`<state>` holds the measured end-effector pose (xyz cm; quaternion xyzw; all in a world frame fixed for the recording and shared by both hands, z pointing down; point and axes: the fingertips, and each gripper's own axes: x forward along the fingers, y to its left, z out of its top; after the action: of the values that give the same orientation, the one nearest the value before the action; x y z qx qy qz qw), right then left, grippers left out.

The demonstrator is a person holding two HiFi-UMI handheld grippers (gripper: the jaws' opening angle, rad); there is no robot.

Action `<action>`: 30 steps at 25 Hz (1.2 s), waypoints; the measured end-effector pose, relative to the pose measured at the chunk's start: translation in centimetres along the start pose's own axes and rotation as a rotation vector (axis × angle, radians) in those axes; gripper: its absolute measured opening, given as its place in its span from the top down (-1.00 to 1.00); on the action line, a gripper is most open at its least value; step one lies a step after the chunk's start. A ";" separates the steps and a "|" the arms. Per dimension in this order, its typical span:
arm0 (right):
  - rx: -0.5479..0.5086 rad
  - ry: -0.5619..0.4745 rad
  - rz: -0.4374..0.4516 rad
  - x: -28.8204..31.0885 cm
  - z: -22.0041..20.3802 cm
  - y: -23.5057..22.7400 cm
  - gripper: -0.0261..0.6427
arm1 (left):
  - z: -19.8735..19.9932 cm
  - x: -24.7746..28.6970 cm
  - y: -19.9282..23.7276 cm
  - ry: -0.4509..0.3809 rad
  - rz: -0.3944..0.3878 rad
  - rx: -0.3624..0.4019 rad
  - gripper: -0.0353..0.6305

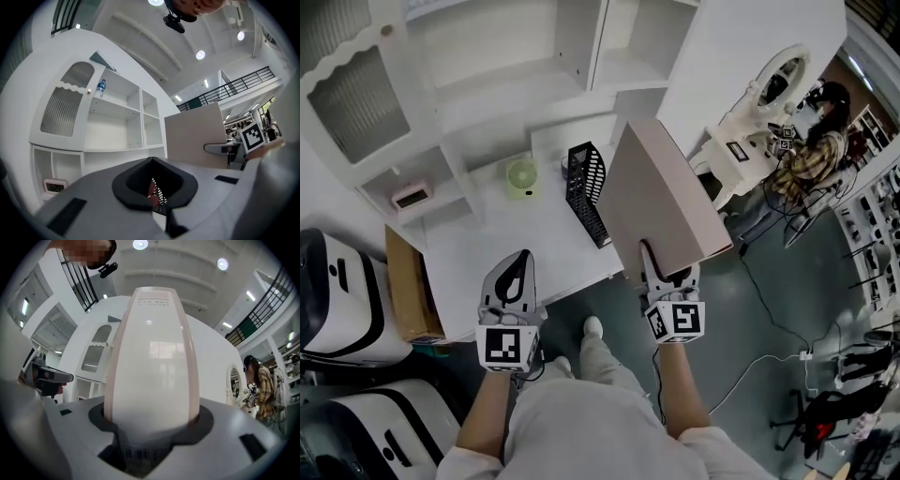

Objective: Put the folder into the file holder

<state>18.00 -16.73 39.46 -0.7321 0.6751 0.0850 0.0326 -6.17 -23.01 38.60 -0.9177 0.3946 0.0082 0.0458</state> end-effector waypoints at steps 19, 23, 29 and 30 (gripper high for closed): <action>0.048 0.045 0.154 20.7 -11.8 -4.8 0.08 | -3.0 15.8 4.3 0.085 0.249 0.041 0.92; 0.047 0.041 0.116 21.6 -14.6 -4.0 0.08 | -3.2 16.3 5.0 0.088 0.247 0.029 0.92; 0.014 0.026 0.138 22.4 -18.4 -2.0 0.08 | -4.2 16.4 6.1 0.065 0.217 -0.006 0.92; 0.008 0.026 0.139 22.5 -19.2 -1.8 0.08 | -4.6 16.4 6.2 0.056 0.212 -0.019 0.92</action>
<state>23.02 -41.77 54.45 -0.6842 0.7252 0.0751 0.0208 0.52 -39.57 41.86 -0.8710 0.4906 -0.0088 0.0251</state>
